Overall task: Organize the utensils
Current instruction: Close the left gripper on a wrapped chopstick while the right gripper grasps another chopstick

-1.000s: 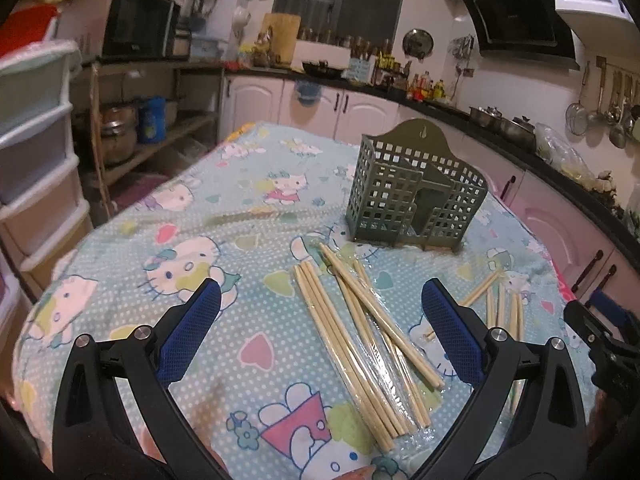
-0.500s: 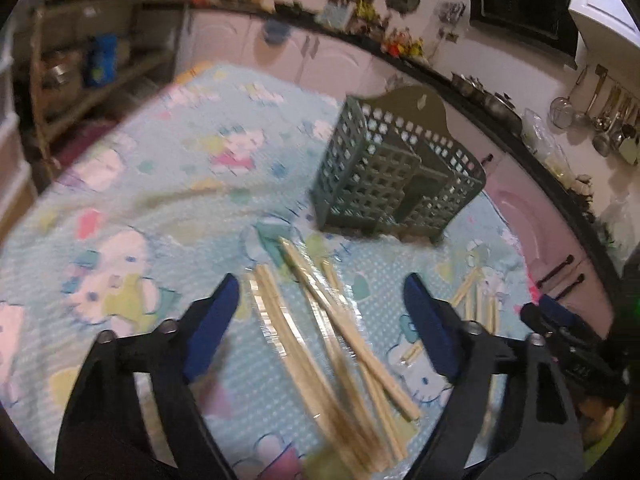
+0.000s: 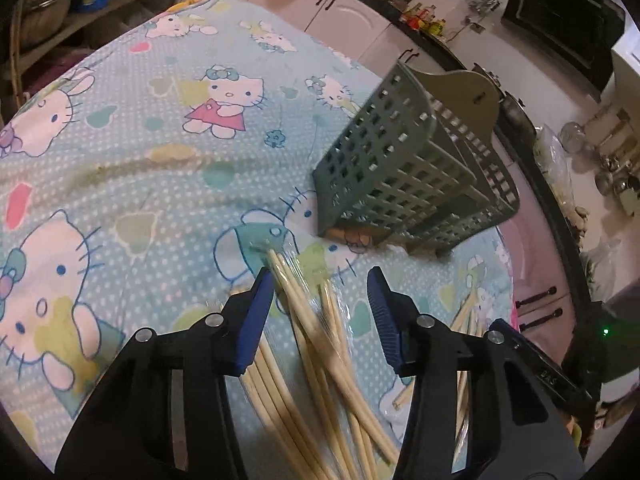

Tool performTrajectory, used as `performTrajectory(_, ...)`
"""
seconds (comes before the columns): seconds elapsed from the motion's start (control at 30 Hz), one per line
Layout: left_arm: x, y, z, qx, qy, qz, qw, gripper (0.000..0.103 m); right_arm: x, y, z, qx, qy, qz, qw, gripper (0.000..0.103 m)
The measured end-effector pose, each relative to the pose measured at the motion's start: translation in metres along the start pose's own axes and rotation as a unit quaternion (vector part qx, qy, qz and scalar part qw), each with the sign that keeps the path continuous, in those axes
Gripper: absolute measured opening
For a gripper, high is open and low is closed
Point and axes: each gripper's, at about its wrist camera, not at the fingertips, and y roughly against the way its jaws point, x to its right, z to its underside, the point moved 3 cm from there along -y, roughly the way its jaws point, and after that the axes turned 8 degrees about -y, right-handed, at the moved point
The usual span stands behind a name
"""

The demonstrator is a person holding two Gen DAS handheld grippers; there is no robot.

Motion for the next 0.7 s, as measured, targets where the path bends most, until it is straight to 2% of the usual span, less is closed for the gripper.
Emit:
performTrajectory(0.2,-0.007,-0.008,-0.008,-0.005,0.016,0.001,0.9999,0.033,0.015,-0.022,-0.014,-0.038,-0.054,-0.023,0.998,0.055)
performTrajectory(0.5,-0.013,-0.021,-0.009,-0.020,0.018,-0.007,0.9996,0.021,0.033,-0.038,-0.034,-0.052,-0.112,-0.038,0.992,0.039)
performTrajectory(0.63,-0.012,-0.023,-0.010,-0.021,0.013,-0.012,0.9996,0.009,0.037,-0.041,-0.039,-0.050,-0.112,-0.034,0.992,0.027)
performTrajectory(0.7,-0.012,-0.025,-0.012,-0.021,0.009,-0.012,0.9997,0.004,0.040,-0.043,-0.043,-0.050,-0.107,-0.030,0.993,0.015)
